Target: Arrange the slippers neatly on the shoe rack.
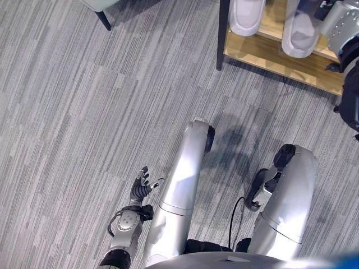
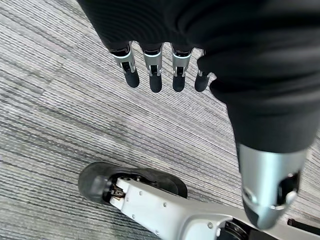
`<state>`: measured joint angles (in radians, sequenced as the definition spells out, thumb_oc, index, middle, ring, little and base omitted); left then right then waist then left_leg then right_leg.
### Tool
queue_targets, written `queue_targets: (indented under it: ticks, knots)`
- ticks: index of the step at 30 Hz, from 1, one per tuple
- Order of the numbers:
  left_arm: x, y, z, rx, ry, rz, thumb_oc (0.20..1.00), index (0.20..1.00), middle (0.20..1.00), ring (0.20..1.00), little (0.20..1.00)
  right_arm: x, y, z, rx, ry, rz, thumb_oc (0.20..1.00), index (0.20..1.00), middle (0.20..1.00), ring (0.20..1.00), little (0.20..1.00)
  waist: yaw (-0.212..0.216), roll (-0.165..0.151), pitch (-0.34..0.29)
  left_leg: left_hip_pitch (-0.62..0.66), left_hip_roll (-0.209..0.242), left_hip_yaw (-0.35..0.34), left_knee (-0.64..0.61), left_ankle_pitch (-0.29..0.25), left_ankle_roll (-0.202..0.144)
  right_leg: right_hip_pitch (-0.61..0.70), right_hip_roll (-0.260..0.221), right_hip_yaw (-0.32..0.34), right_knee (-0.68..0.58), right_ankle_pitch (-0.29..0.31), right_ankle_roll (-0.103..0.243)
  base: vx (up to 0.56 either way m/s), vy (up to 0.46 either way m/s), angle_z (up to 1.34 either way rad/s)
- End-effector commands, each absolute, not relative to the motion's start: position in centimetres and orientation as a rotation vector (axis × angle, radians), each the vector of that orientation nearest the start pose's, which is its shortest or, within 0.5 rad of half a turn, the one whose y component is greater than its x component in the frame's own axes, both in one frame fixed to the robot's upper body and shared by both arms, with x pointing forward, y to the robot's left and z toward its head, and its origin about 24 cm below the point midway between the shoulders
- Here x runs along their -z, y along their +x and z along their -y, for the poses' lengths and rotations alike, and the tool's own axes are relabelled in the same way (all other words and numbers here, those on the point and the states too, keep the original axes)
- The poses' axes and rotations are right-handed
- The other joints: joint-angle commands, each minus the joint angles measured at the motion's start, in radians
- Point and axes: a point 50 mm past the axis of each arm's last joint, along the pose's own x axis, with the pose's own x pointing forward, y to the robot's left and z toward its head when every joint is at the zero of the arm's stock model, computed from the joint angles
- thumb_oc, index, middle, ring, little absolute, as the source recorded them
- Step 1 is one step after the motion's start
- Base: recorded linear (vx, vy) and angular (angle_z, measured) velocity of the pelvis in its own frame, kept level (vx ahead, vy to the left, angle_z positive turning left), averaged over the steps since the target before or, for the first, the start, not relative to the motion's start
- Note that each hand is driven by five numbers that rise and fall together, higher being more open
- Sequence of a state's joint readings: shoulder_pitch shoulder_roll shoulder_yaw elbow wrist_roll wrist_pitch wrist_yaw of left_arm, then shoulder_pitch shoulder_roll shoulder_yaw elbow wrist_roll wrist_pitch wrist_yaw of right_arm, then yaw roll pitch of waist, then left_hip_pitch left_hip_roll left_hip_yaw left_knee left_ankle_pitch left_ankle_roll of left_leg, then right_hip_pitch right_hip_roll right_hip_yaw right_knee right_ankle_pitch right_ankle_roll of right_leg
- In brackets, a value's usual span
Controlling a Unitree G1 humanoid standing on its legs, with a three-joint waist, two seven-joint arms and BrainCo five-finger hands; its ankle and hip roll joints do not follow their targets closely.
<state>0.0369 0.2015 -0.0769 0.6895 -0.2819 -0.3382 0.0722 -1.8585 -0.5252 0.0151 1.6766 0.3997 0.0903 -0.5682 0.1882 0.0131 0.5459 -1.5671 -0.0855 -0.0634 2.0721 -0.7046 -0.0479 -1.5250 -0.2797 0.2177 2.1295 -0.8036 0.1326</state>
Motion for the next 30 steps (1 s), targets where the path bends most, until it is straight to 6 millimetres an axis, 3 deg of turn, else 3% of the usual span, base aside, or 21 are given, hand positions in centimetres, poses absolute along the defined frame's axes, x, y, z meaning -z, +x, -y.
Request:
queue_targets:
  ticks: [1,13,19,30]
  knots:
    - [7.7,18.6,-20.8,-0.184,0.002,-0.361,1.000,1.000,1.000,1.000,1.000,-35.4,40.4,21.6,0.670,0.201,0.122,1.000,1.000,1.000,1.000,1.000,-0.002,0.010,-0.026,-0.003,0.051,0.031,0.120,-0.127,0.086,-0.045,0.031,-0.013,-0.040,0.255,-0.103,0.00,0.000,0.00]
    - [8.4,18.2,-19.9,-0.179,-0.027,-0.387,1.000,1.000,1.000,1.000,1.000,-32.2,41.2,21.4,0.638,0.162,0.016,1.000,1.000,1.000,1.000,1.000,0.006,0.026,-0.026,-0.003,0.045,0.022,0.123,-0.114,0.092,-0.045,0.041,-0.014,-0.032,0.257,-0.103,0.00,-0.001,0.00]
    - [8.8,18.2,-19.2,-0.159,-0.038,-0.400,1.000,1.000,1.000,1.000,1.000,-30.7,41.9,19.1,0.560,0.139,-0.039,1.000,1.000,1.000,1.000,1.000,0.010,0.030,-0.026,-0.003,0.043,0.021,0.126,-0.115,0.096,-0.045,0.045,-0.012,-0.030,0.257,-0.100,0.00,0.000,0.00]
    - [9.3,18.0,-19.0,-0.140,-0.021,-0.423,1.000,1.000,1.000,1.000,1.000,-31.5,42.0,17.6,0.516,0.134,0.004,1.000,1.000,1.000,1.000,1.000,0.023,0.036,-0.026,-0.003,0.044,0.022,0.124,-0.114,0.097,-0.045,0.044,-0.011,-0.025,0.258,-0.103,0.00,0.000,0.00]
